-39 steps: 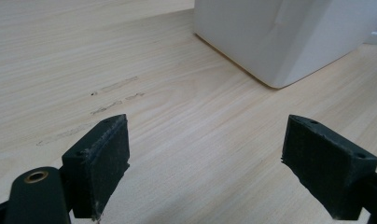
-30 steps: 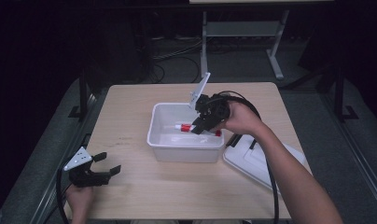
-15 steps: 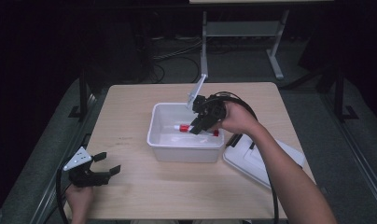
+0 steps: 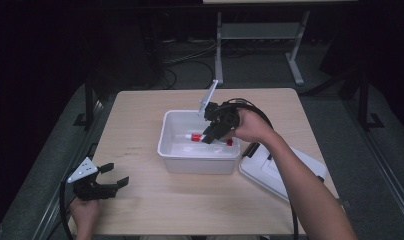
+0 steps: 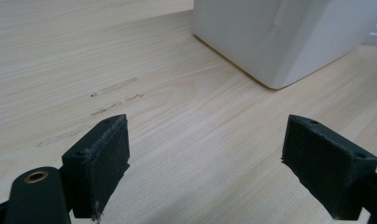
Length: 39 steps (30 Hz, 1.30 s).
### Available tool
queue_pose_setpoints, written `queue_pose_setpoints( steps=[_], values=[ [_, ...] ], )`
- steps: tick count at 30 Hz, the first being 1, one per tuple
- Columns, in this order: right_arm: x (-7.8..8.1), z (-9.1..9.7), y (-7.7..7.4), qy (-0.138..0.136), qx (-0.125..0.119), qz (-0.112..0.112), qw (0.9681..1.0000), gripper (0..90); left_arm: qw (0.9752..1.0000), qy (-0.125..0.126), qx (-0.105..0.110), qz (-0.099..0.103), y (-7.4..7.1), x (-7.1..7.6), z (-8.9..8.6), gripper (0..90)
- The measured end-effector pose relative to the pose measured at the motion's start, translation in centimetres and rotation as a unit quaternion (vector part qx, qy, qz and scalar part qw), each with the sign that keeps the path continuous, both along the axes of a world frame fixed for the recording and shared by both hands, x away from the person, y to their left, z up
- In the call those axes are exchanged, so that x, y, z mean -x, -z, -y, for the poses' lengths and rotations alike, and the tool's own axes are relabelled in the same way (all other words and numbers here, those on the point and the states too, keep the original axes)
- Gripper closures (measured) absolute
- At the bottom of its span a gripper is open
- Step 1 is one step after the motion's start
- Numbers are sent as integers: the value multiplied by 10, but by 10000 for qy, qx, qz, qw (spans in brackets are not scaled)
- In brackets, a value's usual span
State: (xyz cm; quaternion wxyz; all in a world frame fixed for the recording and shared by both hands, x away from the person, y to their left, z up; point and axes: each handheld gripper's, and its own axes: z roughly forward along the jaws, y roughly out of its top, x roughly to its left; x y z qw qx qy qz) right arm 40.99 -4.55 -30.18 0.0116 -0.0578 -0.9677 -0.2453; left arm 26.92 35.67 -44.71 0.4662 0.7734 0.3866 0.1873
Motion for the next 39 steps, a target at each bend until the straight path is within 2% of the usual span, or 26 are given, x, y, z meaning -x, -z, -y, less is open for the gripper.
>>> queue_pose_setpoints(
  steps=[18,29,39],
  values=[
    [-9,-5,14,88,88,-113,9999,714,10000,1,16,9,0,0,0,143],
    [-12,-6,32,143,119,-255,9995,713,10000,5,39,-1,0,0,2,143],
    [-13,-7,43,174,169,-384,9990,713,10000,1,45,-1,0,0,1,143]
  ],
)
